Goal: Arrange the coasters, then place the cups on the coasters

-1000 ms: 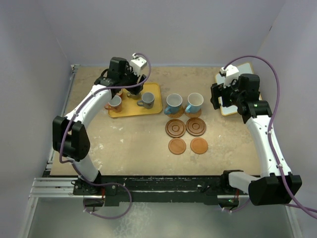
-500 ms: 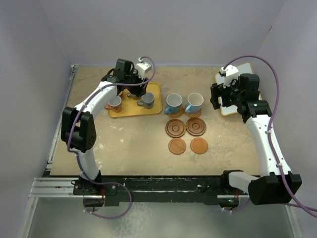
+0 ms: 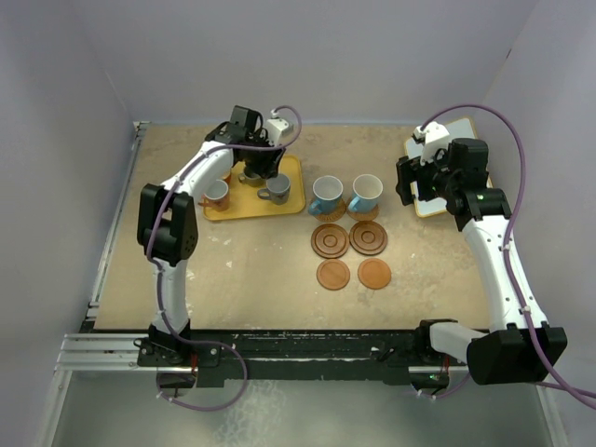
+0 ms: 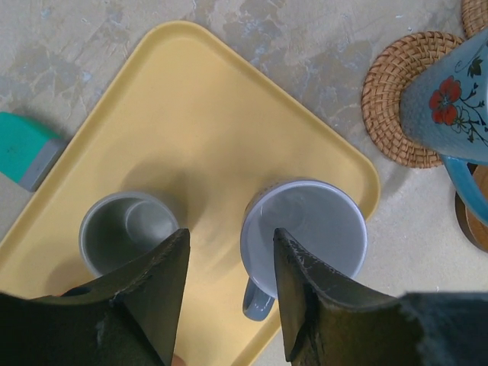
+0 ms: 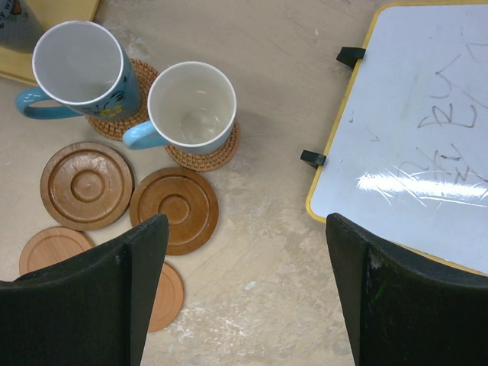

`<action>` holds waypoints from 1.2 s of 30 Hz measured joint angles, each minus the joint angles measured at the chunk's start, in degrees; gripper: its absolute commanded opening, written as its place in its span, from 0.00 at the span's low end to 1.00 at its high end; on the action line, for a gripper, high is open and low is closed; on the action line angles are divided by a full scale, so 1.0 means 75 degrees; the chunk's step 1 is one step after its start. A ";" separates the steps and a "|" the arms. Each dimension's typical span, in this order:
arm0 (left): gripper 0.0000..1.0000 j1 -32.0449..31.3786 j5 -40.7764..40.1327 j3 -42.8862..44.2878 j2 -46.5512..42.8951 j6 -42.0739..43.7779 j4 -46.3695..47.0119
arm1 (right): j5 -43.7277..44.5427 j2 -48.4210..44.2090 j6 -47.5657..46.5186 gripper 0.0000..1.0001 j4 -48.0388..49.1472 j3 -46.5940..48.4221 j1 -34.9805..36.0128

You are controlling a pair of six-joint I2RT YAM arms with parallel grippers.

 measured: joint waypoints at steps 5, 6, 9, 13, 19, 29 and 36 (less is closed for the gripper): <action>0.41 0.0000 0.0157 0.0481 0.0423 0.0166 -0.0423 | 0.0000 0.0000 0.0000 0.86 0.0000 0.0000 0.0000; 0.40 0.0000 0.0181 0.0560 0.0498 0.0178 -0.0493 | 0.0000 0.0000 0.0000 0.86 0.0000 0.0000 0.0000; 0.39 -0.0009 0.0239 0.0793 0.0711 0.0236 -0.0720 | 0.0000 0.0000 0.0000 0.86 0.0000 0.0000 0.0000; 0.35 -0.0058 0.0259 0.1166 0.1005 0.0356 -0.1023 | 0.0000 0.0003 0.0000 0.86 0.0000 0.0000 0.0000; 0.28 -0.0198 0.0242 0.1711 0.1413 0.0428 -0.1373 | 0.0000 0.0003 0.0000 0.86 0.0000 0.0000 0.0000; 0.11 -0.0338 0.0058 0.1886 0.1536 0.0580 -0.1714 | 0.0000 0.0003 0.0000 0.86 0.0000 0.0000 0.0000; 0.03 -0.0356 -0.0067 0.1886 0.1515 0.0653 -0.1769 | 0.0003 0.0003 0.0000 0.86 -0.0026 0.0000 -0.0003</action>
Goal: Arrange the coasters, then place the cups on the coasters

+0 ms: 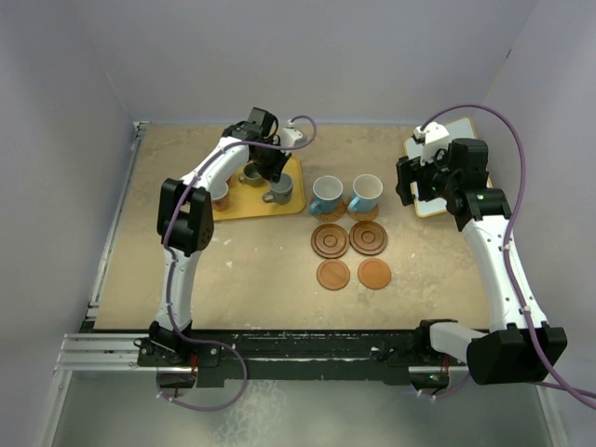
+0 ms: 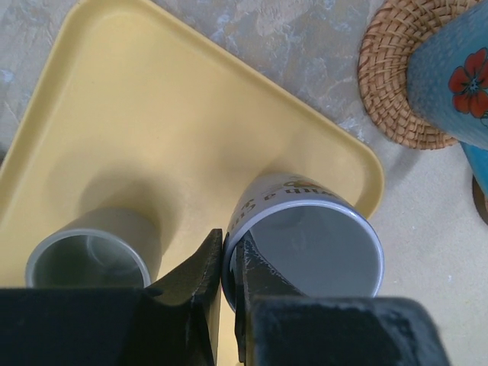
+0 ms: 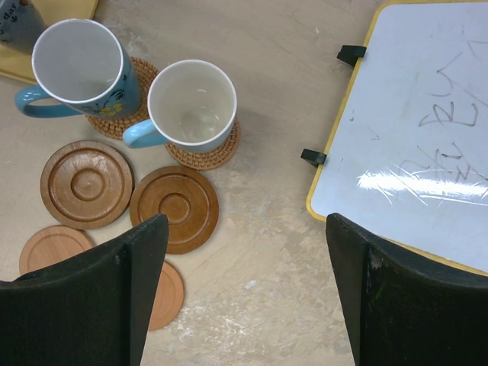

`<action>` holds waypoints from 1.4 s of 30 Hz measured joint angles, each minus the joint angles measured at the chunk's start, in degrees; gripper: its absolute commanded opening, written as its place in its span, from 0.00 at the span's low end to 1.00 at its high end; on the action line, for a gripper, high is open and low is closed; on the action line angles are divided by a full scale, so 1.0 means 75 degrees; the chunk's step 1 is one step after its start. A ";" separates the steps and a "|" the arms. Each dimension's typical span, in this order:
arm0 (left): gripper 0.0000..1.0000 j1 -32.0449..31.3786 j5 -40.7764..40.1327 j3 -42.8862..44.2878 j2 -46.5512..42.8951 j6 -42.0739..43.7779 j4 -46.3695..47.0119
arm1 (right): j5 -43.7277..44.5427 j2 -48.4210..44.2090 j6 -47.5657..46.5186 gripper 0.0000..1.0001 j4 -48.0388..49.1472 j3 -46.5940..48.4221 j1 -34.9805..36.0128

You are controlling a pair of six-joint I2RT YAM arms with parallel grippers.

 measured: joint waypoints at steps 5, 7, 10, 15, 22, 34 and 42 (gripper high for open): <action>0.03 -0.0047 -0.0251 -0.0347 -0.0373 0.0134 0.0020 | -0.0020 0.0000 -0.0003 0.87 -0.0006 0.0000 0.0000; 0.03 -0.0052 -0.0344 -0.0530 -0.0673 0.0137 0.0015 | -0.0067 0.0000 -0.0003 0.87 -0.0006 0.0000 -0.0003; 0.03 -0.0070 -0.0472 -0.0831 -0.1303 0.0111 0.0047 | -0.0277 0.0032 0.0003 0.87 0.0000 0.0000 -0.0003; 0.03 -0.0090 -0.0734 -0.1311 -0.2433 -0.0090 0.0239 | -0.0784 0.0399 0.0149 0.86 -0.0032 0.0114 0.0064; 0.03 -0.0233 -0.1122 -0.2037 -0.3786 -0.0702 0.0833 | -0.0889 0.0746 0.0376 0.86 0.0157 0.0551 0.0874; 0.03 -0.1708 -0.2043 -0.2515 -0.4389 -0.1982 0.1947 | -0.1274 0.0874 0.1626 0.78 0.1585 0.1102 0.2020; 0.03 -0.2372 -0.2777 -0.2512 -0.4383 -0.2891 0.2602 | -0.1425 0.1084 0.2582 0.71 0.1926 0.1102 0.2157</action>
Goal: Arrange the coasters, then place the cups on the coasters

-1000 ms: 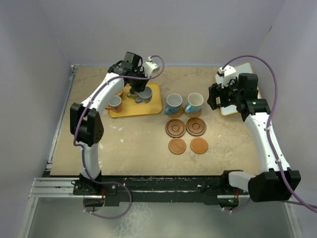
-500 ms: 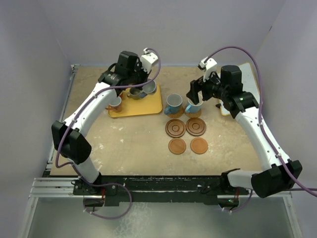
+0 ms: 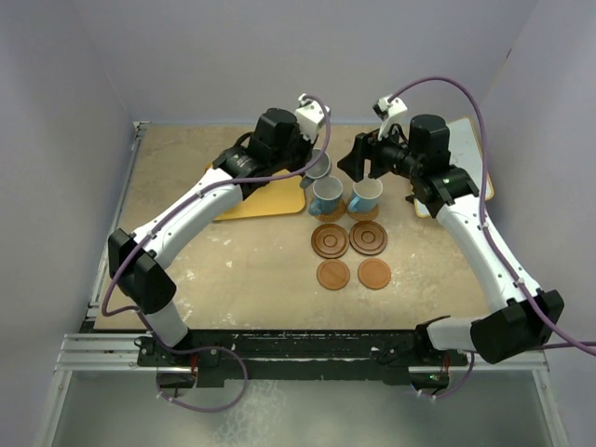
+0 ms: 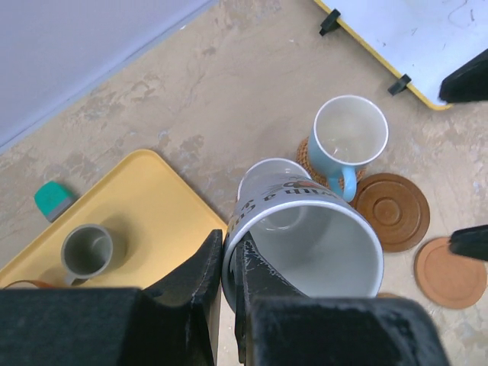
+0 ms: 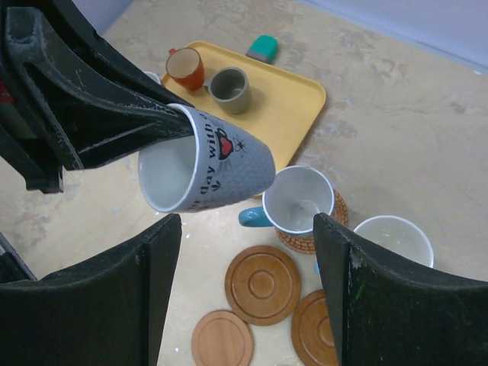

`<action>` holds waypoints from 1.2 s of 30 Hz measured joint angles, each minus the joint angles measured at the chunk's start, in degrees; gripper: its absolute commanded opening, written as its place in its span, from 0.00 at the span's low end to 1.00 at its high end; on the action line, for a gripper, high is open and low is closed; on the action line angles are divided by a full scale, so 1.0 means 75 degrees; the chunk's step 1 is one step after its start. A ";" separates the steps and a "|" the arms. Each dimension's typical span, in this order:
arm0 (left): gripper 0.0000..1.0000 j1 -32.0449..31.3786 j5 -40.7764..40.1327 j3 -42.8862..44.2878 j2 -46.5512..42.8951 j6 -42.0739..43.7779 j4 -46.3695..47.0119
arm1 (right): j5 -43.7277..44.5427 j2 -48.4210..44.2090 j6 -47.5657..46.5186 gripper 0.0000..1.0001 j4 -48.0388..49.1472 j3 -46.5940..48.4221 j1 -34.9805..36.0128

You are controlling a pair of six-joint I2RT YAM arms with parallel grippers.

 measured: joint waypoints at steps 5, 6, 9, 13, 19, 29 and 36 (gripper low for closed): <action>0.03 -0.0393 -0.0539 0.0009 0.0044 -0.0402 0.0297 | 0.0012 0.0026 0.0286 0.68 0.0009 0.0000 0.0096; 0.03 -0.0449 -0.0612 0.0020 0.0070 -0.0449 0.0332 | 0.0017 0.0032 0.0309 0.67 0.0015 0.0000 0.0117; 0.03 -0.0662 -0.0912 0.0064 0.0201 -0.0650 0.0431 | 0.0064 0.0082 0.0376 0.63 0.0050 0.0000 0.0213; 0.03 -0.0833 -0.1271 0.0067 0.0347 -0.0836 0.0460 | 0.0443 0.0192 0.0423 0.57 0.0050 0.0000 0.0323; 0.03 -0.0976 -0.1746 0.0076 0.0399 -0.1090 0.0469 | 0.1099 0.0268 0.0420 0.53 0.0012 -0.0003 0.0402; 0.03 -0.1285 -0.2247 0.0315 0.0513 -0.1411 0.0484 | 0.1638 0.0388 0.0458 0.43 -0.0006 -0.0032 0.0490; 0.04 -0.1390 -0.2498 0.0318 0.0644 -0.1498 0.0539 | 0.2124 0.0565 0.0478 0.12 -0.0149 -0.0035 0.0641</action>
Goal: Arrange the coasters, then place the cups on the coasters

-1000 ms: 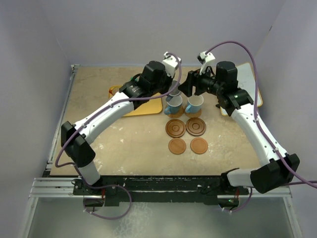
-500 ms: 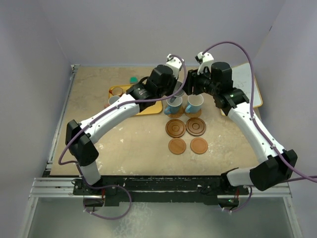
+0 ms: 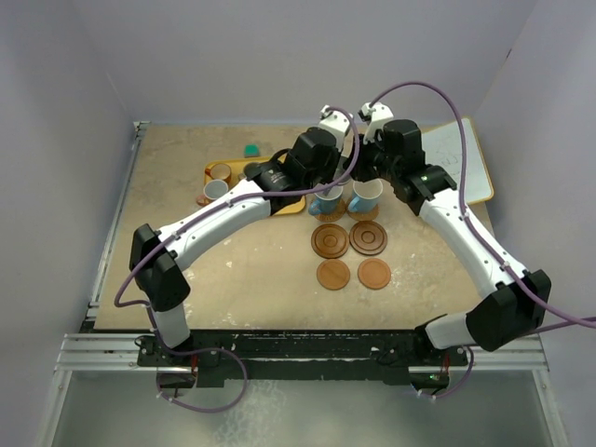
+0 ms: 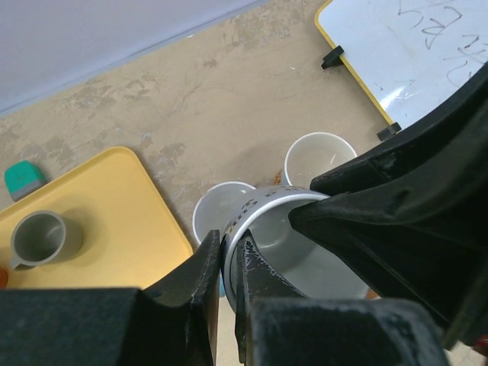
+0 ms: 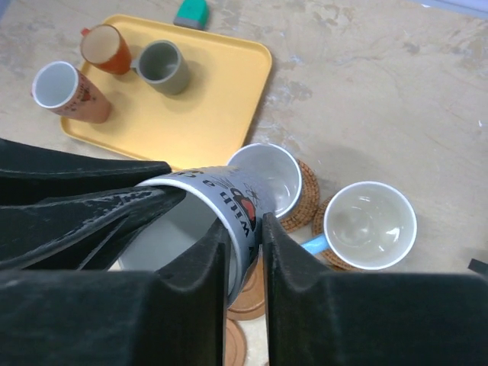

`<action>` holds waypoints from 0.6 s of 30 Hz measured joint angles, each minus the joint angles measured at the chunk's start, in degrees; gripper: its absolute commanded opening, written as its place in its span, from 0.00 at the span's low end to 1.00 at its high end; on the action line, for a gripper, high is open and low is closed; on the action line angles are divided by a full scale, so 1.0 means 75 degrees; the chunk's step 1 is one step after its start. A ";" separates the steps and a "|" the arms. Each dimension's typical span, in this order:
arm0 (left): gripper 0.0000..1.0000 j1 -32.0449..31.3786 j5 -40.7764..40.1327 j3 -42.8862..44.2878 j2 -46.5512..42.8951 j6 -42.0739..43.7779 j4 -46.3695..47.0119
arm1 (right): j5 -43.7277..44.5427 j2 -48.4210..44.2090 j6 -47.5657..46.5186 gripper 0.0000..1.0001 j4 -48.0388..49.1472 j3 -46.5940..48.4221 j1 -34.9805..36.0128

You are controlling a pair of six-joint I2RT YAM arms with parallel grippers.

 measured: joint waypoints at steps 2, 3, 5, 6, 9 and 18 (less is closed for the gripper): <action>0.06 -0.0032 -0.0026 0.0000 0.0012 -0.0035 0.0052 | 0.0230 0.0076 -0.0020 0.03 -0.0085 0.0000 0.0044; 0.07 -0.0041 -0.0032 -0.0003 0.0015 -0.0052 0.0085 | 0.0318 0.0102 -0.0035 0.00 -0.0102 0.0000 0.0064; 0.09 -0.0055 0.0003 -0.0003 0.0020 -0.0085 0.0178 | 0.0545 0.0134 -0.0061 0.00 -0.0128 0.0000 0.0111; 0.10 -0.0055 0.0050 0.0000 0.0020 -0.0105 0.0233 | 0.0638 0.0143 -0.0061 0.00 -0.0154 0.0000 0.0119; 0.12 -0.0052 0.0262 -0.0003 0.0020 -0.0105 0.0338 | 0.0796 0.0137 -0.0061 0.00 -0.0233 0.0000 0.0122; 0.25 -0.0017 0.1087 -0.0245 -0.0090 0.0134 0.0574 | 0.0915 -0.0064 -0.0216 0.00 -0.0519 -0.0149 0.0076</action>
